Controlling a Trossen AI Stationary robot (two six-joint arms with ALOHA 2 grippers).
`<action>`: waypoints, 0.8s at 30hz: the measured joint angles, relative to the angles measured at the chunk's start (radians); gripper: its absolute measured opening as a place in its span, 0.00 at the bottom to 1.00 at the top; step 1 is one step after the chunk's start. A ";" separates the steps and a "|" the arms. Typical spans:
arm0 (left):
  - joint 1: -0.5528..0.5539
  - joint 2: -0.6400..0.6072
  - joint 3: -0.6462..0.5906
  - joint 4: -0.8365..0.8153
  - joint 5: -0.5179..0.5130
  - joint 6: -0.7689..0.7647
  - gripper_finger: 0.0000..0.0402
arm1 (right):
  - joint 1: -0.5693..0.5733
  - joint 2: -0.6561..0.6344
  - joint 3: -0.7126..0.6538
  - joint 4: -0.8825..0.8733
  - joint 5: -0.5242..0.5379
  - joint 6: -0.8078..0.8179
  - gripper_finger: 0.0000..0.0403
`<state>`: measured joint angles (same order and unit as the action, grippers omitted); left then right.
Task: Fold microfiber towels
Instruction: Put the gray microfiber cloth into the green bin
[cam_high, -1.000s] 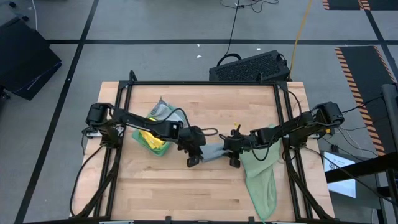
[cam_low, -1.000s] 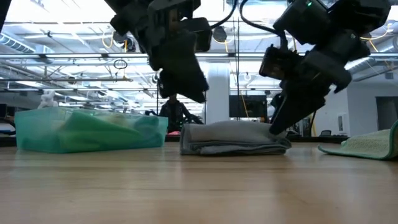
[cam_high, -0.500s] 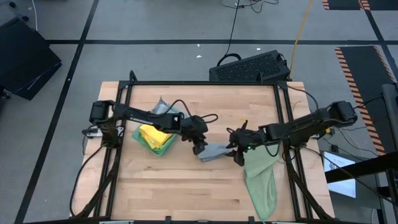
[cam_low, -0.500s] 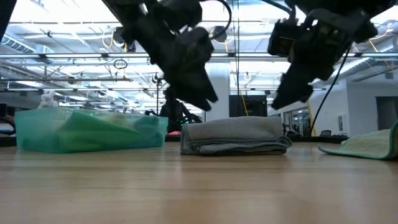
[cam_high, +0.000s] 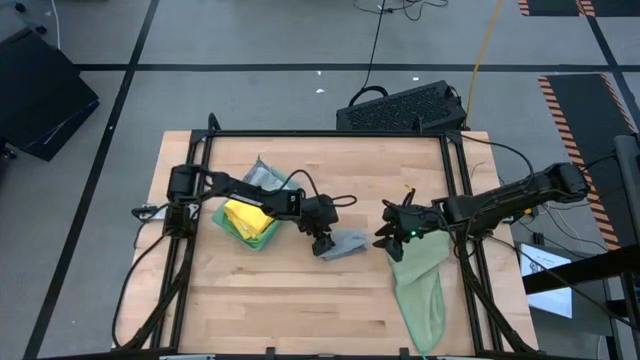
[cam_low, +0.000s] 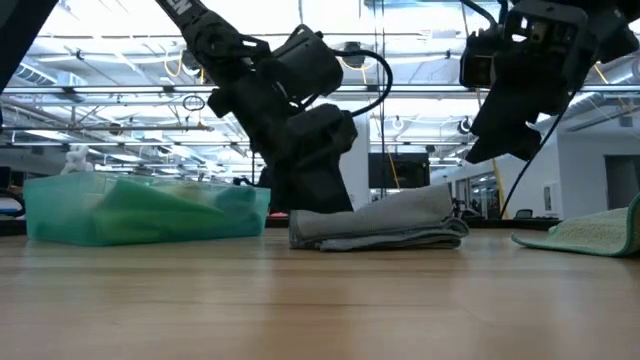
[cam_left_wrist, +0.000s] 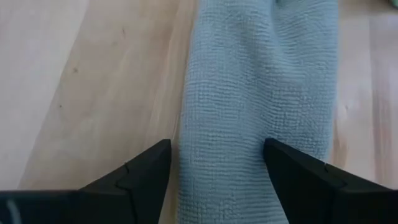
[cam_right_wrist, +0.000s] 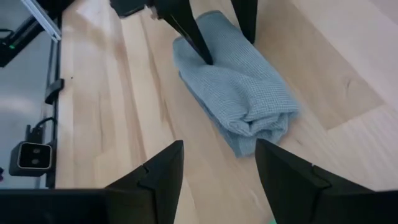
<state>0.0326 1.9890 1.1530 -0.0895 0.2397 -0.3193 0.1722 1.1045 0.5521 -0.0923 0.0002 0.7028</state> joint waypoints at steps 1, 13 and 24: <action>-0.004 0.006 0.000 0.001 -0.005 0.002 0.64 | 0.000 -0.001 -0.007 0.013 0.001 0.004 0.48; -0.047 0.040 0.000 0.087 -0.120 0.143 0.25 | -0.029 0.006 -0.027 0.022 0.004 0.004 0.48; -0.028 -0.140 -0.003 -0.040 -0.124 0.202 0.03 | -0.087 -0.012 -0.027 -0.013 -0.003 0.000 0.48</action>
<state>0.0045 1.8486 1.1503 -0.1299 0.1154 -0.1172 0.0852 1.0923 0.5255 -0.1058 -0.0028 0.7027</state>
